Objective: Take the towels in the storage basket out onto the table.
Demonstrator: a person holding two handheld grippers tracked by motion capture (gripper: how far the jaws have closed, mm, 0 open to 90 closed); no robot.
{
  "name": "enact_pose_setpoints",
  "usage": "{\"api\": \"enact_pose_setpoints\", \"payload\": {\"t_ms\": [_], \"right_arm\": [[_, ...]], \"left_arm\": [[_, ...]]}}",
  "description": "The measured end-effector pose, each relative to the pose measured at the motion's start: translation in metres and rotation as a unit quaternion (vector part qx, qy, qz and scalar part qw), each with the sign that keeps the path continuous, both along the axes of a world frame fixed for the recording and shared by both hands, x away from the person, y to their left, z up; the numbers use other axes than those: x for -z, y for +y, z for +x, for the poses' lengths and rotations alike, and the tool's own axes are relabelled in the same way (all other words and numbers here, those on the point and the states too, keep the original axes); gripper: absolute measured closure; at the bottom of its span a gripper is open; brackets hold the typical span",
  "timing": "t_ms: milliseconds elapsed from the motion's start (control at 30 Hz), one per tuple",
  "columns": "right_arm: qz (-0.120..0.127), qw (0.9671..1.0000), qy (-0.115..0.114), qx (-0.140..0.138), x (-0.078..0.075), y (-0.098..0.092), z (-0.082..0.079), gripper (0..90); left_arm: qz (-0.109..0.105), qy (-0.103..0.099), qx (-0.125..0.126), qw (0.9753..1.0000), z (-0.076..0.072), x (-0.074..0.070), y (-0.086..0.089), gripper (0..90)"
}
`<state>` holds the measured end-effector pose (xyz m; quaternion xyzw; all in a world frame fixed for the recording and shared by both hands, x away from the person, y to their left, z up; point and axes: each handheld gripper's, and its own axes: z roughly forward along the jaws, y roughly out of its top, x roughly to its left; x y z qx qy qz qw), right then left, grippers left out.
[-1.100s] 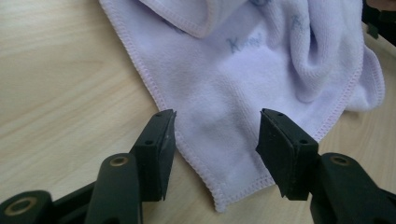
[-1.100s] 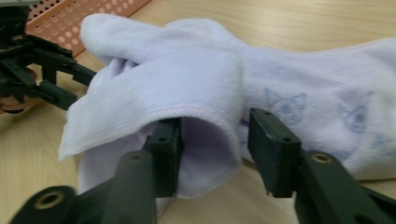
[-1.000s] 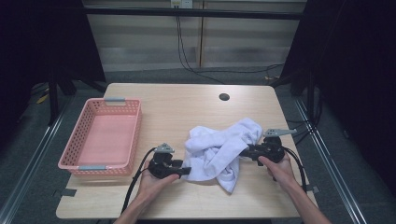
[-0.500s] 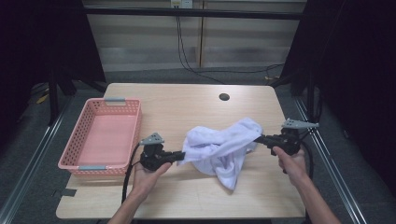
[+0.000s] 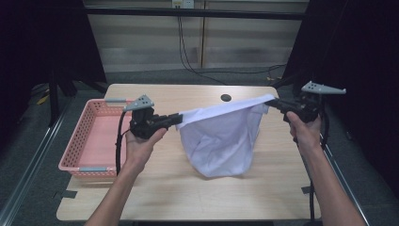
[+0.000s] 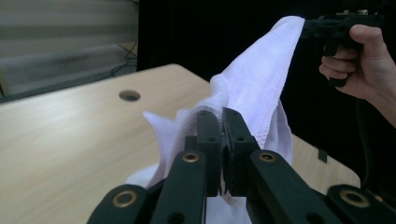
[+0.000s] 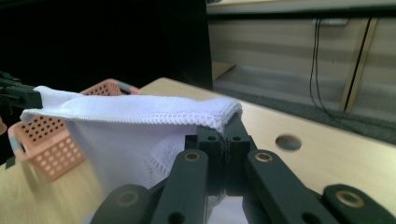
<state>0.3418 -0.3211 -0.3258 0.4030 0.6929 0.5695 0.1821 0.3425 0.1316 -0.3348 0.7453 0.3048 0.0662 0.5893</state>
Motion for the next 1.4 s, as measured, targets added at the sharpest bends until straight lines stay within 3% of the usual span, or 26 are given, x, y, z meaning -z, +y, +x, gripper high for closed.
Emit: {"api": "enact_pose_setpoints", "payload": {"t_ms": [67, 133, 233, 267, 333, 367, 433, 533, 567, 667, 700, 833, 900, 967, 1100, 1167, 1200, 1233, 1300, 1333, 1400], "right_arm": [[0.012, 0.9998, -0.014, 0.002, -0.015, 0.000, 0.003, 89.0], [0.016, 0.9994, -0.030, 0.002, -0.030, 0.000, 0.003, 89.0], [0.001, 0.9985, -0.055, 0.002, -0.056, 0.002, -0.002, 89.1], [0.004, 0.9978, -0.066, 0.000, -0.063, 0.001, -0.004, 89.1], [0.008, 0.9961, -0.088, -0.002, -0.082, 0.000, -0.010, 89.1], [0.009, 0.9954, -0.095, -0.005, -0.089, 0.000, -0.014, 89.1], [0.003, 0.9949, -0.099, -0.020, -0.091, 0.000, -0.022, 89.1], [0.000, 0.9963, -0.079, -0.035, -0.069, -0.001, -0.029, 89.1], [-0.004, 0.9972, -0.064, -0.039, -0.054, 0.000, -0.032, 89.1], [-0.010, 0.9981, -0.030, -0.052, -0.018, 0.001, -0.039, 89.1], [-0.013, 0.9982, -0.018, -0.055, -0.006, 0.001, -0.042, 89.1], [-0.006, 0.9974, 0.022, -0.068, 0.037, 0.000, -0.061, 89.1], [-0.010, 0.9960, 0.041, -0.079, 0.050, 0.000, -0.071, 89.1], [-0.015, 0.9942, 0.056, -0.091, 0.063, -0.001, -0.090, 89.1], [-0.036, 0.9899, 0.083, -0.110, 0.081, 0.002, -0.125, 89.0], [-0.043, 0.9872, 0.092, -0.123, 0.088, 0.004, -0.147, 89.1], [-0.048, 0.9862, 0.094, -0.127, 0.090, 0.005, -0.160, 89.0], [-0.051, 0.9846, 0.095, -0.138, 0.090, 0.006, -0.176, 89.0], [-0.065, 0.9815, 0.100, -0.150, 0.089, 0.009, -0.198, 88.2], [-0.065, 0.9801, 0.102, -0.158, 0.089, 0.010, -0.208, 81.3], [-0.070, 0.9780, 0.093, -0.173, 0.090, 0.009, -0.220, 57.6]], "left_arm": [[-0.016, -0.011, 0.000, 0.9998, 0.000, -0.017, 0.001, 87.7], [-0.018, -0.027, 0.000, 0.9995, -0.003, -0.032, 0.004, 87.7], [-0.012, -0.048, 0.003, 0.9988, -0.007, -0.054, 0.006, 87.6], [-0.023, -0.057, 0.004, 0.9981, -0.010, -0.064, 0.006, 87.6], [-0.022, -0.072, 0.007, 0.9972, -0.015, -0.075, 0.005, 87.6], [-0.017, -0.078, 0.005, 0.9968, -0.018, -0.078, 0.005, 87.6], [-0.010, -0.071, 0.006, 0.9974, -0.021, -0.075, 0.005, 87.5], [-0.009, -0.043, 0.010, 0.9990, -0.021, -0.047, 0.010, 87.4], [-0.009, -0.037, 0.009, 0.9992, -0.022, -0.038, 0.011, 87.4], [0.023, -0.010, -0.001, 0.9997, -0.029, -0.005, 0.009, 87.4], [0.024, -0.001, 0.007, 0.9997, -0.033, 0.008, 0.009, 87.4], [0.031, 0.018, 0.029, 0.9989, -0.048, 0.041, 0.008, 87.0], [0.028, 0.041, 0.036, 0.9981, -0.059, 0.055, 0.011, 86.9], [0.034, 0.048, 0.046, 0.9972, -0.072, 0.068, 0.014, 86.8], [0.044, 0.070, 0.073, 0.9939, -0.103, 0.089, 0.017, 86.6], [0.052, 0.085, 0.089, 0.9911, -0.123, 0.092, 0.020, 86.5], [0.046, 0.092, 0.103, 0.9893, -0.137, 0.093, 0.023, 86.4], [0.044, 0.094, 0.102, 0.9893, -0.146, 0.093, 0.025, 86.3], [0.040, 0.103, 0.125, 0.9860, -0.165, 0.094, 0.031, 84.0], [0.043, 0.100, 0.128, 0.9859, -0.172, 0.094, 0.034, 79.9], [0.046, 0.090, 0.133, 0.9860, -0.179, 0.096, 0.038, 66.7]]}}
